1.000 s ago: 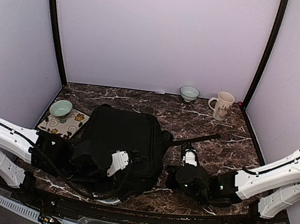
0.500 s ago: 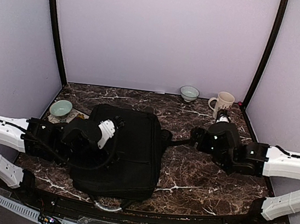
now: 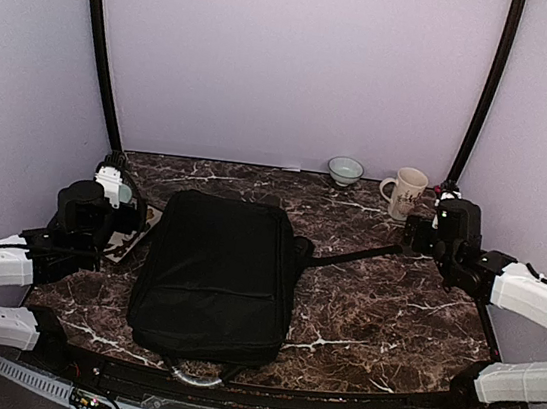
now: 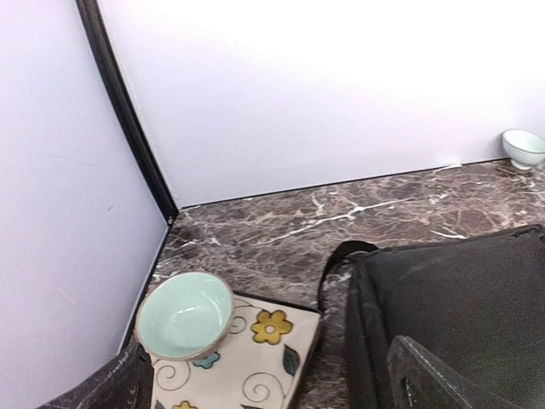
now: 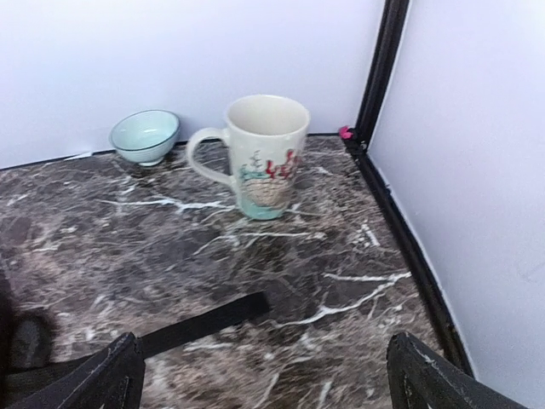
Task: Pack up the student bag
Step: Reset both arms
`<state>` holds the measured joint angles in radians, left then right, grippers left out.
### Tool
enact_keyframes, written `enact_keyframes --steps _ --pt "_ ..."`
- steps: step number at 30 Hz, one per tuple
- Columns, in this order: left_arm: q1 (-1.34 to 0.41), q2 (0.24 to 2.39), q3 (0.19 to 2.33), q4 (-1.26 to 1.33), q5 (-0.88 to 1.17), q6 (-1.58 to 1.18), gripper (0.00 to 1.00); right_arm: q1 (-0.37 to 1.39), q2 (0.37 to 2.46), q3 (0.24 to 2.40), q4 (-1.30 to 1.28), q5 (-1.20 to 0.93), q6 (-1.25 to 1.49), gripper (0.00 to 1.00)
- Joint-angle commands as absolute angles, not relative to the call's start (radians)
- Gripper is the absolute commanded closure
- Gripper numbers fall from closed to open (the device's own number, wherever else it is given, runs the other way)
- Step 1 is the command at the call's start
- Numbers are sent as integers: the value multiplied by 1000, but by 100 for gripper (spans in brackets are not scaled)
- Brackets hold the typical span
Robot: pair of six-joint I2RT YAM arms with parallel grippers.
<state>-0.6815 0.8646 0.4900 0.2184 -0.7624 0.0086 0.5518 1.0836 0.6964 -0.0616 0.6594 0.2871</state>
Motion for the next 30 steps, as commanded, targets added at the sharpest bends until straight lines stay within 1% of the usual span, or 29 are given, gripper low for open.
enact_keyframes --steps 1,3,5,7,11,12,13,14,15,17,18,19,20,21,22,23,24,25,26,27,28,29,30 --pt "-518 911 420 523 -760 121 1 389 1066 548 235 500 97 0" --pt "-418 979 417 526 -719 75 1 326 1074 472 344 473 42 0" --pt "-327 1059 415 530 -672 20 1 280 1086 388 455 506 9 0" --pt "-251 1151 397 590 -608 0 1 239 1102 308 587 545 -8 0" --pt "-188 1355 319 899 -464 114 1 174 1161 123 996 472 9 0" --pt "-174 1398 308 986 -426 139 1 165 1197 94 1150 459 2 0" --pt "-167 1416 338 939 -406 126 1 165 1228 86 1211 461 2 0" --pt "-154 1423 341 954 -355 113 1 164 1250 87 1244 451 5 0" --pt "-139 1439 328 1025 -299 119 1 151 1281 88 1290 434 13 0" --pt "-119 1476 313 1111 -246 142 1 133 1323 112 1302 443 9 0" --pt "-94 1529 297 1220 -200 148 1 117 1330 117 1299 409 10 0" --pt "-74 1545 303 1189 -191 120 1 89 1355 113 1331 348 12 0" --pt "-38 1512 312 1113 -130 86 1 73 1406 114 1381 315 14 0" --pt "-19 1540 291 1177 -89 77 1 68 1484 124 1424 316 17 0" --pt "-13 1578 255 1308 -72 86 1 70 1576 159 1502 355 5 0" --pt "-14 1578 250 1320 -60 90 1 65 1545 177 1444 352 19 0" --pt "-12 1553 265 1236 -52 78 1 42 1512 208 1287 327 69 0" --pt "-11 1560 262 1243 -55 83 2 23 1534 214 1302 308 71 0" --pt "-11 1581 251 1315 -56 92 1 16 1542 210 1348 300 73 0" --pt "-12 1571 260 1268 -61 82 1 15 1524 220 1270 301 81 0" --pt "-11 1558 263 1242 -59 78 1 14 1523 218 1287 300 78 0" --pt "-11 1562 260 1262 -61 79 1 13 1539 211 1334 300 74 0" --pt "-11 1575 254 1302 -61 88 1 14 1538 212 1320 302 75 0"
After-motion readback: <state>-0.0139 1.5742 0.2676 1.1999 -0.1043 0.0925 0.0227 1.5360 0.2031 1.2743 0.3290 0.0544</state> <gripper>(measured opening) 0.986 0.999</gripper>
